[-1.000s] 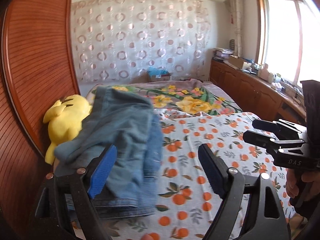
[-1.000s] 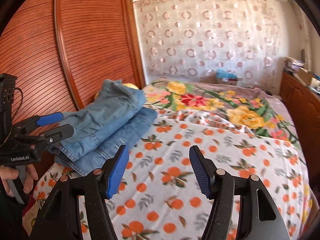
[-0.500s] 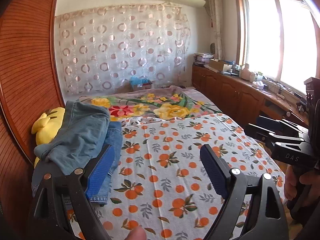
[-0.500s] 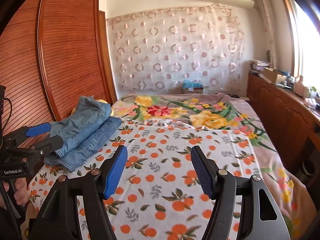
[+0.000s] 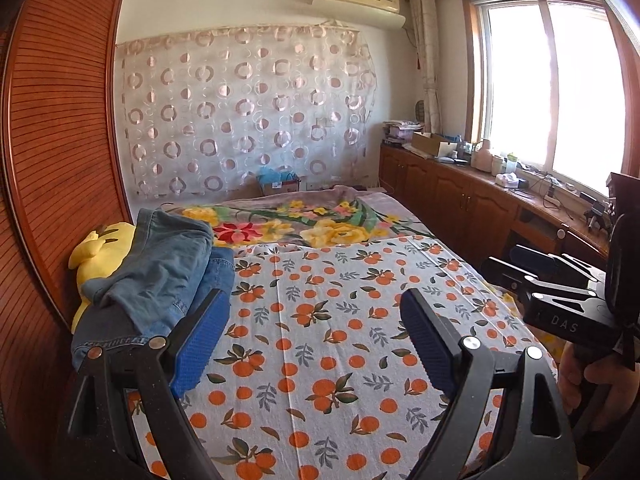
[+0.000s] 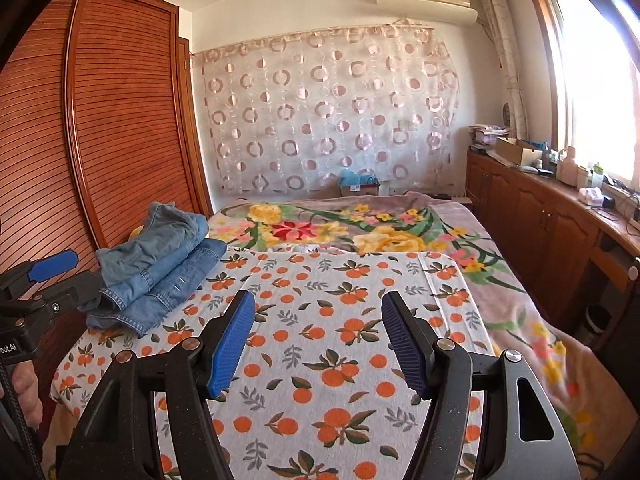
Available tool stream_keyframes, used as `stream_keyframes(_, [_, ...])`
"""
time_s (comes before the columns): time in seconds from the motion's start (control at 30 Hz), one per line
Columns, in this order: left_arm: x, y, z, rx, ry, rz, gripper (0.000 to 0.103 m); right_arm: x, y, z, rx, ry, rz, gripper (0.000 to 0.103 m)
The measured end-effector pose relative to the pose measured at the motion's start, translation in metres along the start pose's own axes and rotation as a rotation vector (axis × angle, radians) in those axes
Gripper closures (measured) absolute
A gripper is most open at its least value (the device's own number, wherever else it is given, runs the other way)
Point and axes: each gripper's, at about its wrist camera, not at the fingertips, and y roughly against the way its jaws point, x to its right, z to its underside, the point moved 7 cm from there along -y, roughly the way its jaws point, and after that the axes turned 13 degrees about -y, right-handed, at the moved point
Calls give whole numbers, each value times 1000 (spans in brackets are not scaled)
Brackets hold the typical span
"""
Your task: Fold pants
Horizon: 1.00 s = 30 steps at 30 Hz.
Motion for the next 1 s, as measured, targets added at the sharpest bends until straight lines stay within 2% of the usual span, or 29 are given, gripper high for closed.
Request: stream_keyframes(1.0, [-10,4,12,-8,35,-21,15,6,-6,0,10,23,-9,35])
